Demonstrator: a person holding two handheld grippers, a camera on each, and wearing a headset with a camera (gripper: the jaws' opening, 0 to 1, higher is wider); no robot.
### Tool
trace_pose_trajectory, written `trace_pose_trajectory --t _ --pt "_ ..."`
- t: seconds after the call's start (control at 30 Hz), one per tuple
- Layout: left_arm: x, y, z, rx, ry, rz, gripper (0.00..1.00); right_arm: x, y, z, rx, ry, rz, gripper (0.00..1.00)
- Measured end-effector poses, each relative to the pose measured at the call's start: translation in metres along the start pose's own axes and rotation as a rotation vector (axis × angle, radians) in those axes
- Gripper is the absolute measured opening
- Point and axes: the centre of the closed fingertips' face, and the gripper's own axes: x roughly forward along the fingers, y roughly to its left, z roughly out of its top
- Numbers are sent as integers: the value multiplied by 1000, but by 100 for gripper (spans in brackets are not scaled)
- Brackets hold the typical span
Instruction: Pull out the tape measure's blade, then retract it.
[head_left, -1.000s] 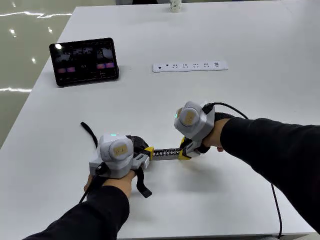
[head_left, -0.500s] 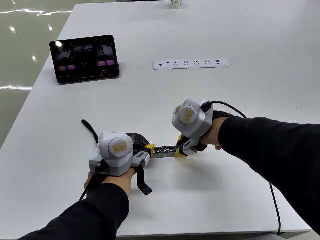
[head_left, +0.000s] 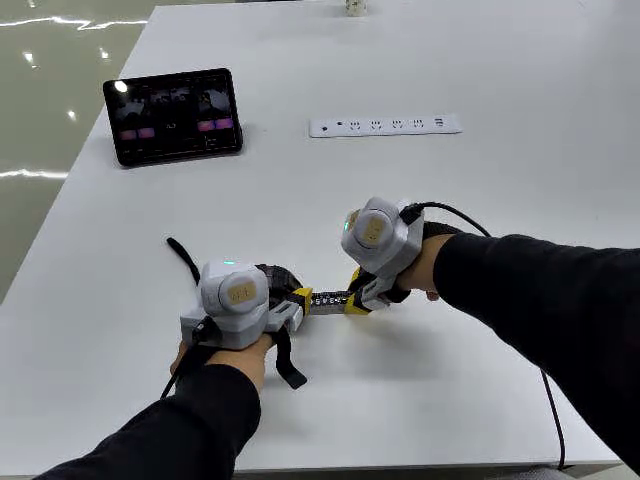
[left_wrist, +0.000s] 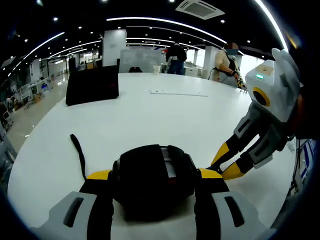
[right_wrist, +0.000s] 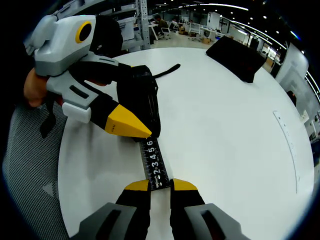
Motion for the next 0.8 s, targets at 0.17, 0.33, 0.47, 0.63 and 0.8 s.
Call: trace_pose_trajectory --t 0.17,0.33,0.47,0.63,0.8 --pt "-1 0 0 -2 0 -1 61 1 1 2 9 -6 2 11" --pt "-1 0 0 -4 0 -2 61 3 1 4 21 -41 9 11" --pt "-1 0 0 -5 0 -2 61 4 2 6 15 -61 9 11" --pt "-1 0 0 -7 1 -3 61 6 2 9 20 -84 12 11" --pt "-1 0 0 -9 3 -4 61 7 3 14 13 -125 11 11"
